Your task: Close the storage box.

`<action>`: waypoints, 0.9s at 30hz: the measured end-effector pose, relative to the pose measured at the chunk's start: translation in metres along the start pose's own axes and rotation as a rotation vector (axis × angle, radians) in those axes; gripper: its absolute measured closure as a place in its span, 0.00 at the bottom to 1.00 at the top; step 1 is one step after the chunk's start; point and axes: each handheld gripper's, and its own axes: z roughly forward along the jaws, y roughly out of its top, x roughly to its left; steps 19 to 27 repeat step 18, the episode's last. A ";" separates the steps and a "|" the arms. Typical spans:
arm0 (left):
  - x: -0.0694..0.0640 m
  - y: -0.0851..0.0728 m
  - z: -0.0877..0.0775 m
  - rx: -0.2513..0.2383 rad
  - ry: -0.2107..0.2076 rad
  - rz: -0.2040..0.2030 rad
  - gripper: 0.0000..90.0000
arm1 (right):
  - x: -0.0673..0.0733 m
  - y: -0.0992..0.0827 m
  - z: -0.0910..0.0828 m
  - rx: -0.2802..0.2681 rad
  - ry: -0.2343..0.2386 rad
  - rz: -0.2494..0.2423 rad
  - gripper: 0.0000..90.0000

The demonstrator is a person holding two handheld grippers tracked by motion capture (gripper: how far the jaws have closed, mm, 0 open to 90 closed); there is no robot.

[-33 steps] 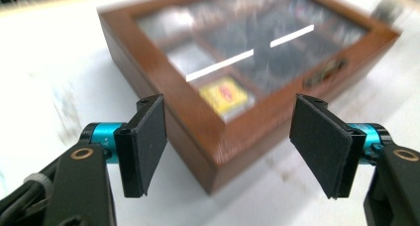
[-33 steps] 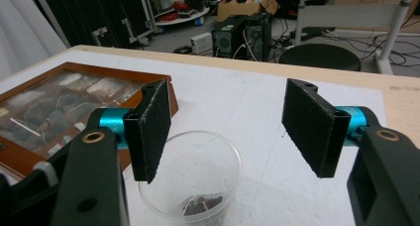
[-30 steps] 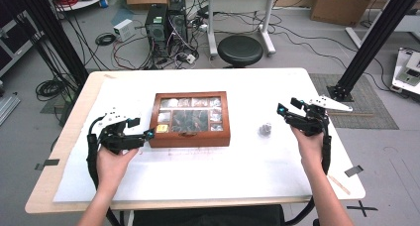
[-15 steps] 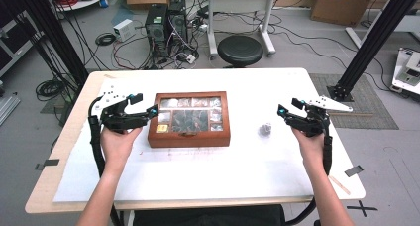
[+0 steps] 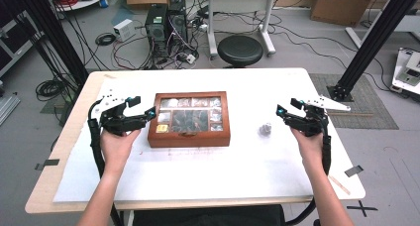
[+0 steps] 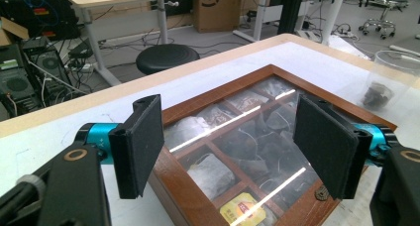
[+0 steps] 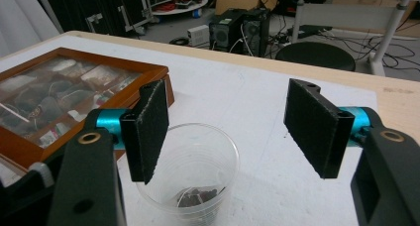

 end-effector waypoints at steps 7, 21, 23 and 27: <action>0.002 -0.003 0.001 0.006 -0.002 -0.006 0.31 | -0.001 0.000 0.000 0.000 0.002 0.003 0.38; 0.005 -0.004 0.000 0.001 0.007 -0.016 0.31 | -0.003 -0.001 -0.001 0.002 0.002 0.009 0.35; 0.005 -0.004 0.000 0.001 0.007 -0.016 0.31 | -0.003 -0.001 -0.001 0.002 0.002 0.009 0.35; 0.005 -0.004 0.000 0.001 0.007 -0.016 0.31 | -0.003 -0.001 -0.001 0.002 0.002 0.009 0.35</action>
